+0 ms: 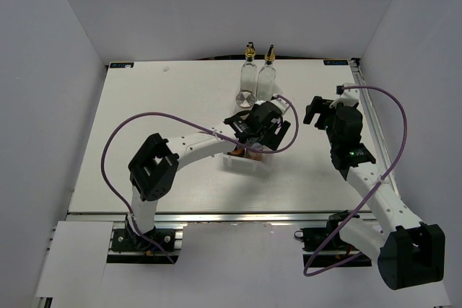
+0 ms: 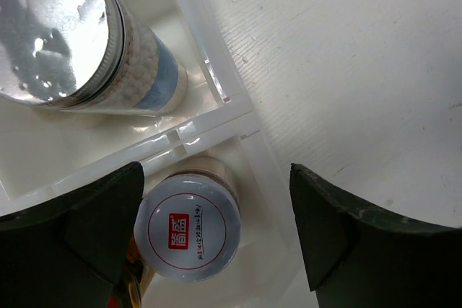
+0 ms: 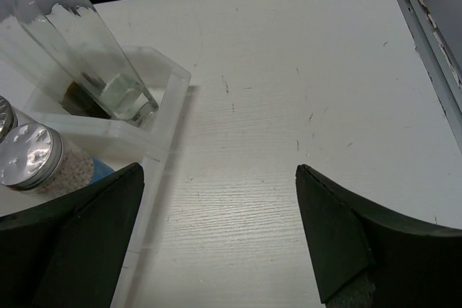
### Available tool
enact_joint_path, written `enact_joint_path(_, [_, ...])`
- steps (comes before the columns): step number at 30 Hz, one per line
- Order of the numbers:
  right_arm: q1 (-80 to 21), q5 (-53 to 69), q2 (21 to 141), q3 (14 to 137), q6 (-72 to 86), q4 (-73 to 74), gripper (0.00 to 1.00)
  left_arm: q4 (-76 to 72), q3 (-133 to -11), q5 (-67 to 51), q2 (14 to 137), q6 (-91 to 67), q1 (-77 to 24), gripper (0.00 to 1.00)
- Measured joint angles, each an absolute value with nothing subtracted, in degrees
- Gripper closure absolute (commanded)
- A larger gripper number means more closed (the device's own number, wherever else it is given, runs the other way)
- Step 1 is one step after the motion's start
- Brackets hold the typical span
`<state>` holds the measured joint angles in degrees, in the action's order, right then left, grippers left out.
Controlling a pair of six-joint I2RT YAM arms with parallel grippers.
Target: Organize the condiment bottles
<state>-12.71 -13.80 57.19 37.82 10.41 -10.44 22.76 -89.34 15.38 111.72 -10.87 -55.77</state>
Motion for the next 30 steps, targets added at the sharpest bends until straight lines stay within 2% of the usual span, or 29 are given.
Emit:
enact_joint_path(9, [-12.7, -13.8, 55.9, 37.8, 10.3, -10.4, 0.11, 26.3, -96.1, 14.9, 109.4, -9.3, -56.6, 0.05])
enact_joint_path(11, [-12.7, -14.1, 55.5, 37.8, 10.3, -10.4, 0.11, 26.4, -96.1, 16.1, 106.5, -9.1, -56.8, 0.02])
enact_joint_path(16, [-12.7, -14.9, 55.4, 37.8, 10.3, -10.0, 0.11, 24.3, -91.3, 22.1, 93.6, -10.6, -54.3, 0.02])
enact_joint_path(18, [-12.7, -15.1, 55.4, 37.8, 10.3, -9.9, 0.11, 22.7, -88.6, 22.0, 88.8, -13.2, -48.0, 0.02])
enact_joint_path(20, [-12.7, -15.1, 55.3, 37.8, 10.3, -9.8, 0.1, 19.8, -84.1, 22.9, 84.8, -16.9, -37.4, 0.02])
enact_joint_path(22, [-12.7, -15.4, 55.3, 37.8, 10.3, -9.5, 0.11, 17.4, -77.2, 25.3, 81.6, -20.5, -26.5, 0.02])
enact_joint_path(26, [-12.7, -17.7, 55.3, 37.8, 10.4, -9.2, 0.11, 14.2, -59.3, 22.6, 76.8, -27.4, -8.9, 0.02])
enact_joint_path(30, [-12.7, -19.1, 55.4, 37.6, 10.5, -9.4, 0.1, 14.2, -46.7, 21.8, 71.3, -30.9, -2.7, 0.02])
